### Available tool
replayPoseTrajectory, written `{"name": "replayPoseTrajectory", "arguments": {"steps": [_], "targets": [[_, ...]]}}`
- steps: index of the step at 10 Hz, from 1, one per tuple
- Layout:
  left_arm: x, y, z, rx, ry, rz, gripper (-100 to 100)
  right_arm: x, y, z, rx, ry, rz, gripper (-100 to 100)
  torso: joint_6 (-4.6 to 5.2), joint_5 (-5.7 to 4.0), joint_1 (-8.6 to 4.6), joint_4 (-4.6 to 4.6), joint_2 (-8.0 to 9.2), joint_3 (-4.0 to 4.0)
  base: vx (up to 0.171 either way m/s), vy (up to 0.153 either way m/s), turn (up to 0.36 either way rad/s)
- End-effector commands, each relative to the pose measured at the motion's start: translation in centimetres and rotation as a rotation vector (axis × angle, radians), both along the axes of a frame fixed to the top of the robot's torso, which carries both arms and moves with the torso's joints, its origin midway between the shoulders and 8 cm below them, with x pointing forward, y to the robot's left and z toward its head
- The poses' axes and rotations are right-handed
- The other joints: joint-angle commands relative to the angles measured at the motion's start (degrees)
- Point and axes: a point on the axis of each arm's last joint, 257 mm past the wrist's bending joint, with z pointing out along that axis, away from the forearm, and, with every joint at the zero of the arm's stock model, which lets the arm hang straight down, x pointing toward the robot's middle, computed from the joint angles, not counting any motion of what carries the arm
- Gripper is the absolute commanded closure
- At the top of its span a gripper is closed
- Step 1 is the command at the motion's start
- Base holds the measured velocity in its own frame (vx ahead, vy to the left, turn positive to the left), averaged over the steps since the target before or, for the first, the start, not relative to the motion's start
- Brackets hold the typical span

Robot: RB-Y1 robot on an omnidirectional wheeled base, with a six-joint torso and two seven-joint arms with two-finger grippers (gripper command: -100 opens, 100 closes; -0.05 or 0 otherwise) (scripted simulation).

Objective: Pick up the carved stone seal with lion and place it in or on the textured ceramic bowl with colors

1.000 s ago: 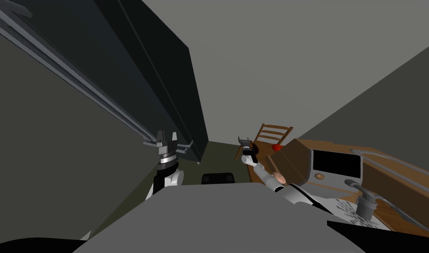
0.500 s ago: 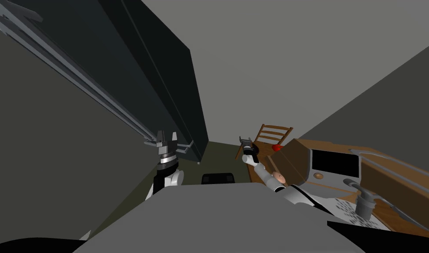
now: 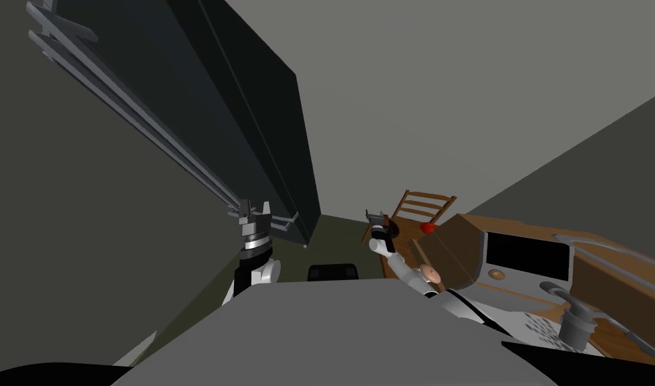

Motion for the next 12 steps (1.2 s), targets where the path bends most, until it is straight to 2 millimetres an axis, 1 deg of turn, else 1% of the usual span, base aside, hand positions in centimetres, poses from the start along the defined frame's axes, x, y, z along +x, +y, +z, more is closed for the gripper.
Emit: {"name": "replayPoseTrajectory", "arguments": {"steps": [1,2,3,4,8,11,12], "targets": [[0.0,0.0,0.0,0.000,0.000,0.000,0,-0.1,0.3,0.6,-0.015,-0.010,-0.002,-100,0.00,0.00,0.00,0.00,0.00,0.00,-0.008,0.001,0.027],[0.0,0.0,0.0,0.000,0.000,0.000,0,-1.9,0.2,0.0,0.009,-0.015,-0.043,-100,0.01,0.00,-0.04,-0.02,-0.10,-0.06,-0.031,0.005,0.102],[0.0,0.0,0.0,0.000,0.000,0.000,0,-2.2,0.4,0.3,-0.008,-0.016,-0.043,-100,0.00,-0.01,-0.02,-0.02,-0.06,-0.04,-0.046,0.008,0.151],[0.0,0.0,0.0,0.000,0.000,0.000,0,-1.9,0.7,1.0,-0.017,-0.027,-0.040,-100,0.00,0.00,-0.01,-0.01,-0.02,-0.01,-0.047,0.008,0.155],[0.0,0.0,0.0,0.000,0.000,0.000,0,-1.9,0.7,1.0,-0.017,-0.027,-0.040,-100,0.03,-0.01,-0.09,-0.05,-0.25,-0.15,0.008,-0.001,-0.024],[0.0,0.0,0.0,0.000,0.000,0.000,0,-1.9,0.7,1.0,-0.017,-0.027,-0.040,-100,0.02,-0.01,-0.07,-0.04,-0.18,-0.10,-0.004,0.001,0.014],[0.0,0.0,0.0,0.000,0.000,0.000,0,-2.5,0.7,1.3,-0.009,-0.026,-0.059,-100,0.02,-0.01,-0.08,-0.05,-0.21,-0.12,-0.021,0.004,0.069]]}}
